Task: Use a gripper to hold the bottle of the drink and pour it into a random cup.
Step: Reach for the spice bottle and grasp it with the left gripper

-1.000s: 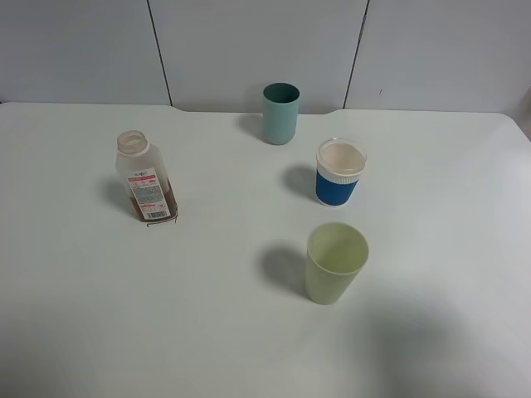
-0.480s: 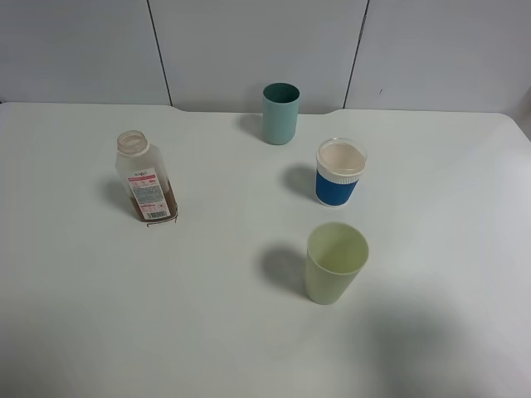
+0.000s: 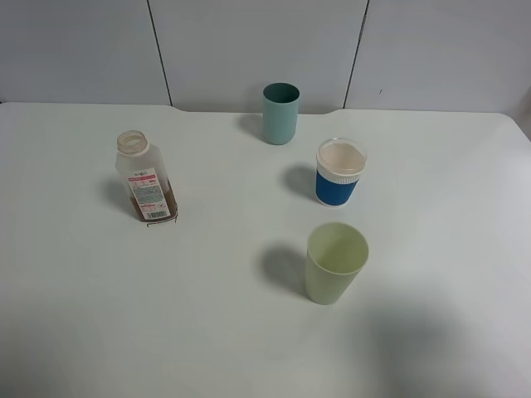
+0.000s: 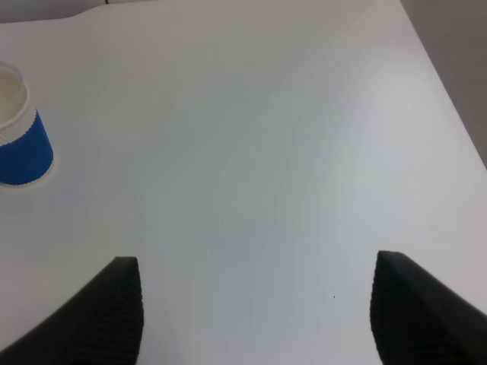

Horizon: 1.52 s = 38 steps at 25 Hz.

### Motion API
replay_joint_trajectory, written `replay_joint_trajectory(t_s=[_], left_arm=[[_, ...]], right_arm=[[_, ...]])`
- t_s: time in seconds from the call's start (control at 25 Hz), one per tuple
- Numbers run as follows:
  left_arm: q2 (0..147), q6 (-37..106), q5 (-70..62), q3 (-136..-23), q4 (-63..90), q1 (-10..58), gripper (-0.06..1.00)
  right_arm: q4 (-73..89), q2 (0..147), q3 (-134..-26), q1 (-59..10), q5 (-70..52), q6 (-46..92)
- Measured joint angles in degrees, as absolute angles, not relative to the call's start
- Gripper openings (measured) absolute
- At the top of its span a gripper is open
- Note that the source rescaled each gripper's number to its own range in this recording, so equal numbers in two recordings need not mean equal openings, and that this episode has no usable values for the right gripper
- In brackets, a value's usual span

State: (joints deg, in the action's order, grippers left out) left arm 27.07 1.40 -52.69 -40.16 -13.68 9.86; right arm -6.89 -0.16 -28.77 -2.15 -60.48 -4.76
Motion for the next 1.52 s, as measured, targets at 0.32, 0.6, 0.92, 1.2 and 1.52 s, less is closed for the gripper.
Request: replay_joint_trajectory(t_s=[0.32, 0.6, 0.92, 1.2, 1.52], left_arm=[[34.1, 4.6, -52.5, -40.2, -15.8, 15.1, 0.90], [38.4, 9.5, -52.1, -40.2, -15.9, 17.5, 0.90], [42.8, 19.8, -50.9, -40.2, -9.4, 17.5, 0.90], [46.6, 26.3, -47.9, -39.2, -8.7, 17.6, 0.90], [49.1, 30.1, -40.1, -31.5, -8.7, 17.6, 0.89]], right_arm=[[-6.9, -0.2, -28.8, -2.1, -60.5, -4.8], [-6.9, -0.2, -28.8, -2.1, -60.5, -4.8], [-6.9, -0.2, -28.8, -2.1, -60.5, -4.8], [-6.9, -0.2, -28.8, -2.1, -60.5, -4.8], [-6.9, -0.2, -28.8, -2.1, -60.5, -4.8]])
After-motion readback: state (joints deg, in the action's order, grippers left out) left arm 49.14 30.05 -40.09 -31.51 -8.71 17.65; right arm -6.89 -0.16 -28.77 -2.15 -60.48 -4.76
